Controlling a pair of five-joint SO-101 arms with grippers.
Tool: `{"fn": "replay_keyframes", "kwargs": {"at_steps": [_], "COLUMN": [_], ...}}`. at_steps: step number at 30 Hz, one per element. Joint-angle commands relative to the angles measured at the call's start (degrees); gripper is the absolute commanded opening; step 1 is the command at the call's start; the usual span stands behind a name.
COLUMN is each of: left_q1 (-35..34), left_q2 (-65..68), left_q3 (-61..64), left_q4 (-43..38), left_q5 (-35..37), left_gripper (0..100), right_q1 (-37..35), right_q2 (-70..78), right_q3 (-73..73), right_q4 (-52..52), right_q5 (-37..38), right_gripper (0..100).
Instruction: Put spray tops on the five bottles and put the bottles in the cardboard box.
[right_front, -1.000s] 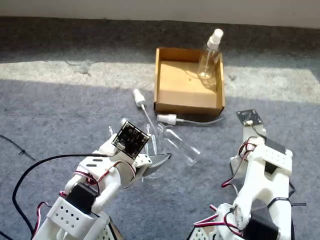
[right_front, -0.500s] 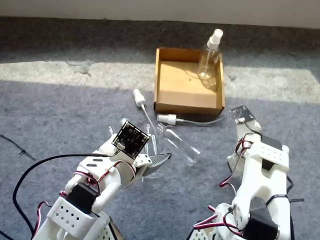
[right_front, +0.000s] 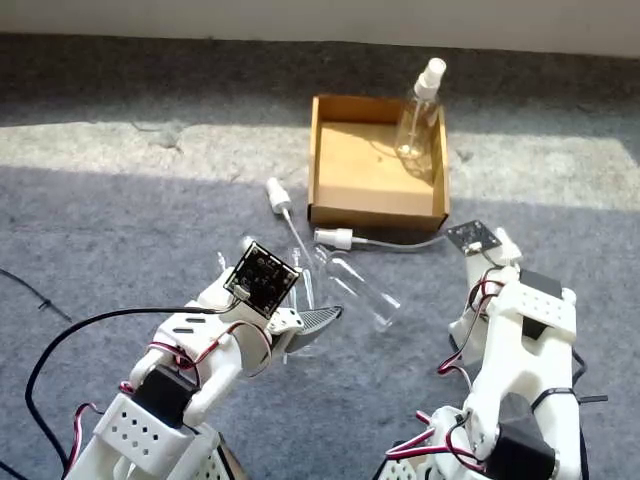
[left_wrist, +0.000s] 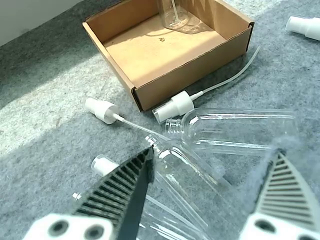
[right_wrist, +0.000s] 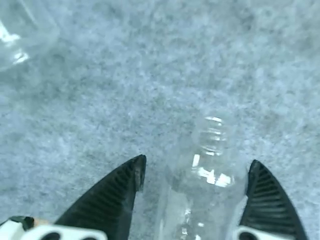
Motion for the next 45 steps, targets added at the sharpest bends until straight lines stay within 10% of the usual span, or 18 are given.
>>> {"fn": "replay_keyframes", "kwargs": {"at_steps": [1, 15, 32, 45], "left_q1": [-0.75, -0.75, -1.27, -37.85], "left_q2": [-0.57, -0.57, -0.57, 17.01], "left_q3": [-1.01, -1.01, -2.24, -38.99], "left_q4": [-1.14, -1.14, -1.05, 27.87], "left_q5": [0.44, 0.44, 0.35, -5.98], "left_gripper": [33, 33, 33, 33], "right_q1": [-0.31, -0.04, 20.09, 3.91], "right_q2": [0.13, -0.48, -0.48, -21.05], "right_q3": [-2.42, -2.86, -20.7, -22.64], "right_q4": [0.57, 1.01, 1.63, 2.33], "right_q5": [0.62, 0.44, -4.13, -22.68], "right_gripper": [24.8, 18.0, 8.4, 0.3]}}
